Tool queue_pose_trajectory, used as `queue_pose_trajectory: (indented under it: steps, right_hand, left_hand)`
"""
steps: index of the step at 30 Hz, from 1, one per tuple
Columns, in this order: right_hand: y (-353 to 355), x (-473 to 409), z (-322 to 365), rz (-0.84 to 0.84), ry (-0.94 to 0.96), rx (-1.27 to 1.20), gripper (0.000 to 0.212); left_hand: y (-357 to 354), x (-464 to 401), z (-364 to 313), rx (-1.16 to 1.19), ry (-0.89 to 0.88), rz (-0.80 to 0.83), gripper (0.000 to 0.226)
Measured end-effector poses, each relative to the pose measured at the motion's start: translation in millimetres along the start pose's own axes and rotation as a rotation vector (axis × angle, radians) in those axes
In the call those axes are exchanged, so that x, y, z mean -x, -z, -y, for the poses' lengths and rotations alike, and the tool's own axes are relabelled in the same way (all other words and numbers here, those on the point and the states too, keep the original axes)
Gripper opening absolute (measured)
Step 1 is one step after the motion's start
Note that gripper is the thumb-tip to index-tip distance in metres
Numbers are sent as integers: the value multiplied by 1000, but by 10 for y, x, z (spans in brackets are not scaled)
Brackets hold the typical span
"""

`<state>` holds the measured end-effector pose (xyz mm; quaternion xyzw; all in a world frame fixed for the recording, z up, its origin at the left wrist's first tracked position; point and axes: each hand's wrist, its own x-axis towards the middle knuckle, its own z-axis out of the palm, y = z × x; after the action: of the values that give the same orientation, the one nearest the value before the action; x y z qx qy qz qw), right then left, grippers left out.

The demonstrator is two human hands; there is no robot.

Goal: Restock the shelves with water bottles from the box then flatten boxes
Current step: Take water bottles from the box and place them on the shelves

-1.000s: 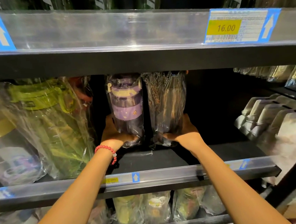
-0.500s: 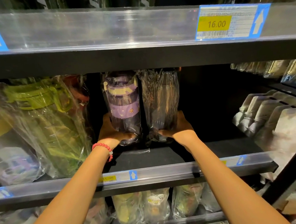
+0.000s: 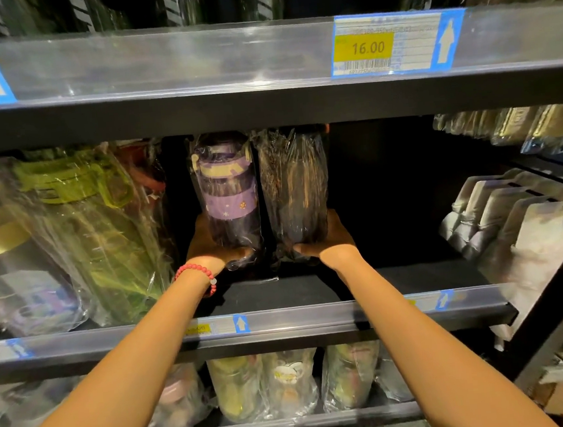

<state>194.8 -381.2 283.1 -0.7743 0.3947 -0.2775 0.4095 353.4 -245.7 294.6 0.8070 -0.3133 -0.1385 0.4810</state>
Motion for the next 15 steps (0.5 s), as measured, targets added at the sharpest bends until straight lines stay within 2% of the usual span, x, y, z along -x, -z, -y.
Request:
queue_pose_trajectory:
  steps: [1, 2, 3, 5, 7, 10, 12, 15]
  right_hand:
    - [-5, 8, -12, 0, 4, -4, 89]
    - [-13, 0, -28, -5, 4, -31, 88]
    - [-16, -7, -37, -6, -1, -64, 88]
    - [-3, -14, -13, 6, -24, -74, 85]
    - [37, 5, 1, 7, -36, -21, 79]
    - [157, 259, 64, -107, 3, -25, 57]
    - [217, 548, 151, -159, 123, 38, 55]
    - [117, 1024, 271, -95, 390, 132, 58]
  left_hand:
    - [-38, 67, -37, -35, 32, 11, 70]
    - [-30, 117, -88, -139, 44, 2, 35]
    - [-14, 207, -148, -222, 55, -6, 13]
    - [-24, 190, -79, -229, 98, 16, 40]
    - [47, 311, -131, -59, 79, -77, 69]
    - [180, 541, -156, -64, 24, -107, 77]
    - [267, 780, -121, -125, -77, -162, 79]
    - [429, 1267, 8, -445, -321, -317, 64]
